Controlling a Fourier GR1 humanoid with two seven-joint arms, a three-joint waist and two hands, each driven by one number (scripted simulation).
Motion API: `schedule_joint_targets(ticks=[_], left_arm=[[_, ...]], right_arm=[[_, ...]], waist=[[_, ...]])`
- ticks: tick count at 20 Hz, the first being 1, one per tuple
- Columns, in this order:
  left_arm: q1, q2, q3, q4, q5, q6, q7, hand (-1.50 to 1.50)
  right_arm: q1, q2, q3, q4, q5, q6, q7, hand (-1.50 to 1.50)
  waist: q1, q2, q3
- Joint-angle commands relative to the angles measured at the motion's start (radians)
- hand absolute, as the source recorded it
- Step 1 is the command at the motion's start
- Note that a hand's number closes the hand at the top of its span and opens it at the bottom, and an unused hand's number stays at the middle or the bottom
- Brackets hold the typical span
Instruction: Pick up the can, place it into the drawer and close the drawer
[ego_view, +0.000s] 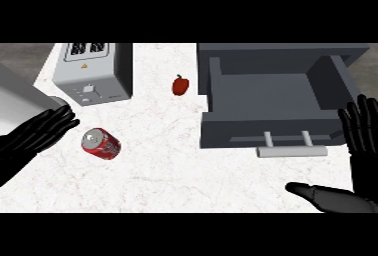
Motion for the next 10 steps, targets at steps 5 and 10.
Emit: schedule_joint_targets(ticks=[5,10], left_arm=[[-0.101,0.260,0.160,0.363,0.239,-0.353,-0.004,-1.50],[-0.168,0.308,0.168,0.428,0.320,-0.366,0.054,-1.50]], right_arm=[[0.067,-0.050,-0.128,0.013,-0.113,0.055,-0.016,-1.50],[0.200,-0.030,-0.159,-0.025,-0.140,0.115,-0.071,-1.50]], waist=[[0.010,-0.005,0.002],[0.012,-0.008,0.003]])
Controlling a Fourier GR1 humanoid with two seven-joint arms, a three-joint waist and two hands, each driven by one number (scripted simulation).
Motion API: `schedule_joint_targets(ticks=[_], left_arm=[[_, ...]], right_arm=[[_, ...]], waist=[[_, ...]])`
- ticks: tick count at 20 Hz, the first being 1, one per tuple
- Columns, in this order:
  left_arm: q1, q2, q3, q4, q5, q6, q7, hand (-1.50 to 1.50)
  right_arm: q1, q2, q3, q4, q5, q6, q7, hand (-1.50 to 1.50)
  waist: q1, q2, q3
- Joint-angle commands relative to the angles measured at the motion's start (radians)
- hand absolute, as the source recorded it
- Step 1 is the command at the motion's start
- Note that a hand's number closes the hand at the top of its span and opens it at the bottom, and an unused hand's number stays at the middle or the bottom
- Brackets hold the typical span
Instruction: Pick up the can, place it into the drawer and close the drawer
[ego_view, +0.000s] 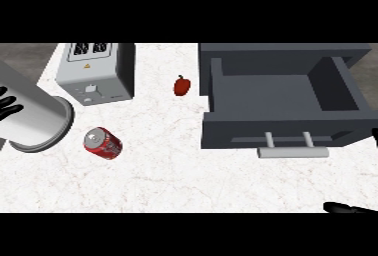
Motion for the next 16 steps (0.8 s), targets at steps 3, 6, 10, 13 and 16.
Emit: schedule_joint_targets(ticks=[3,6,10,13,16], left_arm=[[-0.047,0.053,0.016,0.148,0.093,-0.089,0.046,-1.50],[-0.072,0.109,-0.006,0.255,0.175,-0.119,0.092,-1.50],[-0.084,0.096,-0.117,0.226,0.292,-0.030,0.185,-1.50],[-0.089,0.125,-0.122,0.259,0.365,-0.042,0.231,-1.50],[-0.149,0.102,-0.179,0.261,0.417,0.034,0.293,-1.50]], right_arm=[[0.121,0.055,0.007,-0.059,0.003,0.032,-0.043,-1.50],[0.105,0.008,-0.053,-0.002,-0.047,0.090,-0.074,-1.50],[0.129,-0.033,-0.138,-0.022,-0.147,0.139,-0.052,-1.50],[0.179,-0.037,-0.172,-0.075,-0.196,0.172,-0.020,-1.50],[0.156,-0.031,-0.172,-0.129,-0.205,0.143,0.044,-1.50]], waist=[[0.003,-0.002,0.000],[0.004,-0.001,0.001],[0.004,-0.002,0.001],[0.003,-0.002,0.001],[0.001,-0.002,0.001]])
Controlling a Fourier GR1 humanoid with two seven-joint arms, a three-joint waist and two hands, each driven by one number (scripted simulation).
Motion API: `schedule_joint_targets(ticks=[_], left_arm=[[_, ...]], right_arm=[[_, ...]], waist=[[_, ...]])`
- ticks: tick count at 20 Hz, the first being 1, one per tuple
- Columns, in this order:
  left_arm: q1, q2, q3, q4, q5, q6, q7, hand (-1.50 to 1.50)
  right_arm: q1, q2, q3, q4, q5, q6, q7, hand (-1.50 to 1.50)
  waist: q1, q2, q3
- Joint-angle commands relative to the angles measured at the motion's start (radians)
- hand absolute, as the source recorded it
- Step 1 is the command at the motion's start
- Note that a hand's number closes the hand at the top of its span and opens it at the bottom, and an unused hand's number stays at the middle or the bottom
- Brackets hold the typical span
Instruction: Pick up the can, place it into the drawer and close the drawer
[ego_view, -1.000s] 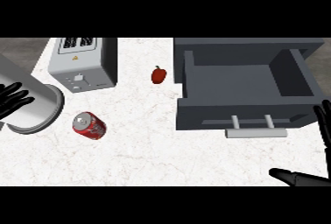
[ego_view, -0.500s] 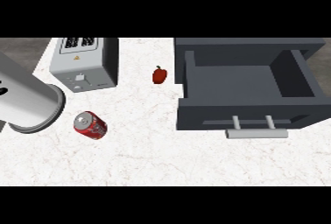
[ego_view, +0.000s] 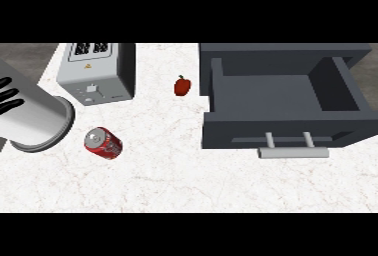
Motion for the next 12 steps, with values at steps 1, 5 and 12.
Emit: schedule_joint_targets(ticks=[1,5,12], left_arm=[[-0.022,0.015,-0.053,0.008,0.099,0.025,0.094,-1.50],[-0.057,-0.077,-0.053,0.037,0.011,0.027,0.091,-1.50],[-0.054,-0.206,-0.051,-0.042,-0.121,0.127,0.105,-1.50]], right_arm=[[0.046,0.008,-0.046,0.018,-0.028,0.060,-0.044,-1.50],[0.116,0.027,-0.091,0.024,-0.075,0.139,-0.095,-1.50],[0.048,0.056,-0.072,0.005,-0.004,0.115,-0.042,-1.50]], waist=[[0.000,0.000,0.000],[-0.006,0.000,0.000],[0.004,0.000,-0.001]])
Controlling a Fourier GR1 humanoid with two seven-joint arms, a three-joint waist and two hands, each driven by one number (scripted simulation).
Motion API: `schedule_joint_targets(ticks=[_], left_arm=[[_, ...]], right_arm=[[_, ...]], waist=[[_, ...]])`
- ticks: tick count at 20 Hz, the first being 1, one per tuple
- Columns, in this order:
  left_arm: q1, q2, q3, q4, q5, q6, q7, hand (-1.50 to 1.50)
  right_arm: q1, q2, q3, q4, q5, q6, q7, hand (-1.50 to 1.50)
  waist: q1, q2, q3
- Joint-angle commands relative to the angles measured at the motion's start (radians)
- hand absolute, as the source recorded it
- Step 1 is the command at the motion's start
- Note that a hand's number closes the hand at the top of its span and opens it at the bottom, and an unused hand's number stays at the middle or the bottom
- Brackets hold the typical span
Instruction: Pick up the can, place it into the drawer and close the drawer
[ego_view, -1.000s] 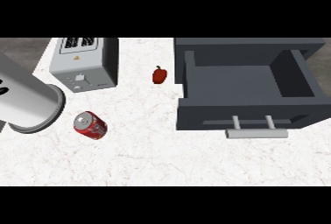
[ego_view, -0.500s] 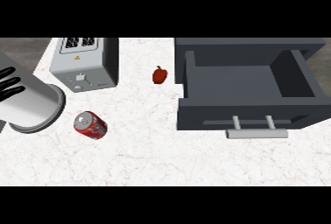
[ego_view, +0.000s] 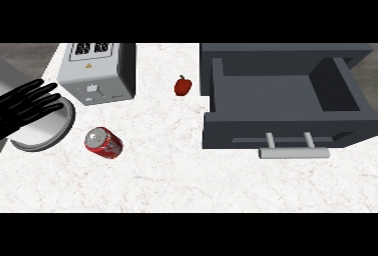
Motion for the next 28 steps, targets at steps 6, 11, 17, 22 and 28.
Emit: schedule_joint_targets(ticks=[6,11,17,22,28], left_arm=[[0.003,-0.182,0.026,0.010,-0.319,0.008,-0.085,-1.50],[-0.069,-0.206,0.067,0.125,-0.410,-0.026,-0.123,-1.50],[-0.047,-0.288,0.100,0.217,-0.664,-0.041,-0.310,-1.50],[-0.004,-0.290,0.125,0.286,-0.811,-0.047,-0.484,-1.50],[-0.151,-0.285,0.105,0.586,-1.035,-0.013,-0.745,-1.50]], right_arm=[[0.019,-0.038,-0.116,0.013,-0.103,0.088,0.027,-1.50],[0.019,-0.033,-0.173,0.047,-0.128,0.134,0.012,-1.50],[0.036,0.049,-0.128,-0.035,-0.088,0.135,0.041,-1.50],[0.009,0.052,-0.137,-0.046,-0.065,0.122,0.075,-1.50],[-0.010,0.028,-0.173,-0.024,-0.111,0.153,0.070,-1.50]], waist=[[-0.001,0.000,-0.001],[-0.005,0.002,0.000],[-0.006,0.002,-0.001],[-0.001,0.002,-0.001],[-0.016,0.007,-0.002]])
